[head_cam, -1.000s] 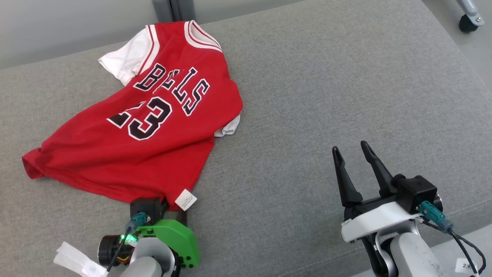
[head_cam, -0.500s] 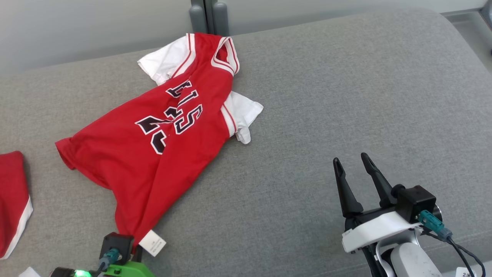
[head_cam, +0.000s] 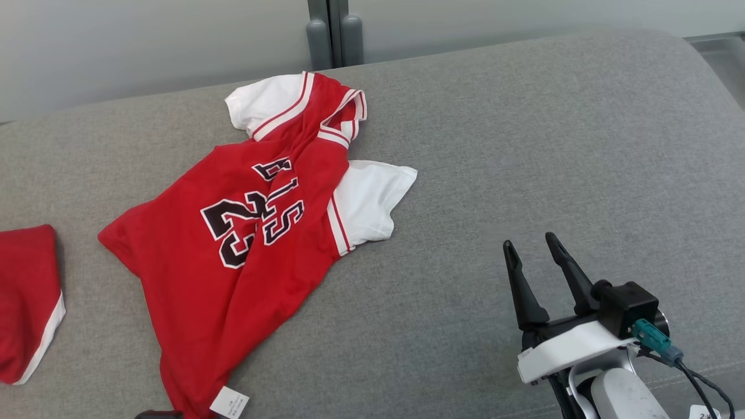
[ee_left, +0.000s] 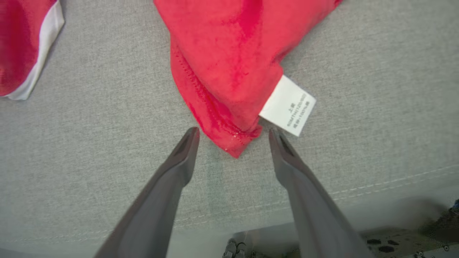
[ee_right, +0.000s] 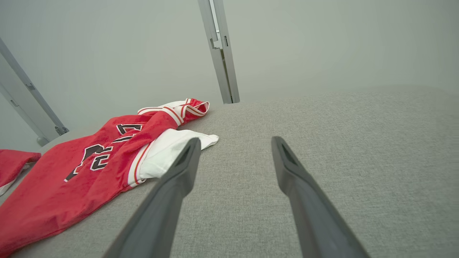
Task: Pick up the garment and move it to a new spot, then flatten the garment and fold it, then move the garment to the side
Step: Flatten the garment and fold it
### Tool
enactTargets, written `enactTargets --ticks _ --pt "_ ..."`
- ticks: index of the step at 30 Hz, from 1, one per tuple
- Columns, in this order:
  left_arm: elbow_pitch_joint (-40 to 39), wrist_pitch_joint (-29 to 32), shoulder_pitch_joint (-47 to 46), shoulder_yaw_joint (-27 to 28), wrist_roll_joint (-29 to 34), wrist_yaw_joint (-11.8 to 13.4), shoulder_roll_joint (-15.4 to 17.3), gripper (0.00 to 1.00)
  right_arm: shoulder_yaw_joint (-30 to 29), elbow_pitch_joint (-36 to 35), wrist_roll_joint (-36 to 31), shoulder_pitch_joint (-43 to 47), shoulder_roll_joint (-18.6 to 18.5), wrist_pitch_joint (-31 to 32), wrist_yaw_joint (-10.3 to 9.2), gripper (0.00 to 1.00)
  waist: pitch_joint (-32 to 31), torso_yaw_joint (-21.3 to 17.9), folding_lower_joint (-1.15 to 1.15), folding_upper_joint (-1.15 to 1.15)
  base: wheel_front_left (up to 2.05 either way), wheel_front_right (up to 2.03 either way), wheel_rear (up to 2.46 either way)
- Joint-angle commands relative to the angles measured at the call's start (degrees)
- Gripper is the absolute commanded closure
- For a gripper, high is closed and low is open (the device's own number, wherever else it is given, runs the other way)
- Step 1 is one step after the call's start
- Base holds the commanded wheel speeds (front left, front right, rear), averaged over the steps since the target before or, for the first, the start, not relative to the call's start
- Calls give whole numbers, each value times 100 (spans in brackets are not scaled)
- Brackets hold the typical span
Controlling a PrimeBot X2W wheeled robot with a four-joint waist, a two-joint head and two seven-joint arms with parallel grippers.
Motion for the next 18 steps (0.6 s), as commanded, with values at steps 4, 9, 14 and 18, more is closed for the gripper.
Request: enactTargets --ticks 4,9,14,18 --pt "-514 -159 216 362 -72 346 178 0 -46 -6 -40 52 -13 -1 -8 0 16 -71 0 0 0 0 0" --pt "-1064 -252 -452 414 174 147 205 0 9 -23 -18 -86 -14 -1 -8 0 113 -204 0 0 0 0 0" --pt "-820 -17 -1769 -3 518 -488 -256 0 133 -88 34 -377 -15 -1 -8 0 437 -529 0 0 0 0 0" --pt "-51 107 -2846 -194 543 -980 -874 0 165 -148 135 -594 -10 -1 -8 0 766 -863 0 0 0 0 0"
